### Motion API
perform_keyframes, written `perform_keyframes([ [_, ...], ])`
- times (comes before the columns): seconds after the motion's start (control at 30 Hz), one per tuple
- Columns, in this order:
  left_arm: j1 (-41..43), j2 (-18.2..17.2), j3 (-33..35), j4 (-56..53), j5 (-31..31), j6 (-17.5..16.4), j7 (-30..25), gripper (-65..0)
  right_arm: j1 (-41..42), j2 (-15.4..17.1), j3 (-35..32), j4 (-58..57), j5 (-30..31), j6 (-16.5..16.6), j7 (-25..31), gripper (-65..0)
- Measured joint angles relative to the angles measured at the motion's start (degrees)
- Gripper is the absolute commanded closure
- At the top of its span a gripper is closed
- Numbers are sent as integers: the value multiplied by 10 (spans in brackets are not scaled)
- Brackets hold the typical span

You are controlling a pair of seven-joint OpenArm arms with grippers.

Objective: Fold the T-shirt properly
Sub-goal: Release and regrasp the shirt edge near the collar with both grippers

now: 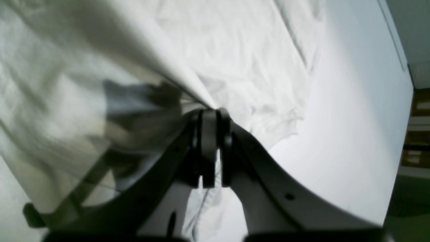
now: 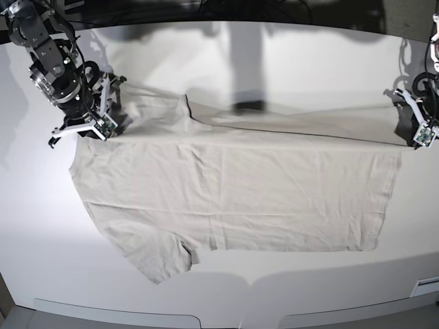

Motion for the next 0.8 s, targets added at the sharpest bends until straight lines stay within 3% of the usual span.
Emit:
perform_keyframes([
  [0.17, 0, 0, 0, 0, 0, 0, 0, -13, 15, 0, -3, -2, 0, 0, 2, 0],
  [0.2, 0, 0, 0, 0, 0, 0, 0, -85, 19, 0, -3, -2, 1, 0, 2, 0],
  [0.27, 0, 0, 0, 0, 2, 0, -7, -209, 22, 0, -3, -2, 17, 0, 1, -134],
  [0.3, 0, 0, 0, 0, 2, 0, -11, -239, 23, 0, -3, -2, 26, -1, -2, -195],
  [0.37, -2, 0, 0, 0, 2, 0, -10, -243, 23, 0, -3, -2, 26, -2, -2, -251],
  [0.47, -12, 0, 0, 0, 2, 2, -6, -243, 24, 0, -3, -2, 26, -12, -3, -251],
  [0.6, -18, 0, 0, 0, -9, 4, 12, -243, 23, 0, -3, -2, 26, -54, -13, -250],
  [0.7, -17, 0, 0, -1, -90, 4, 33, -218, 24, 0, -3, -2, 56, -80, -20, -244],
  [0.8, -18, 0, 0, 7, -189, 5, 89, -115, 23, 0, -3, 9, 98, -80, -47, -131],
])
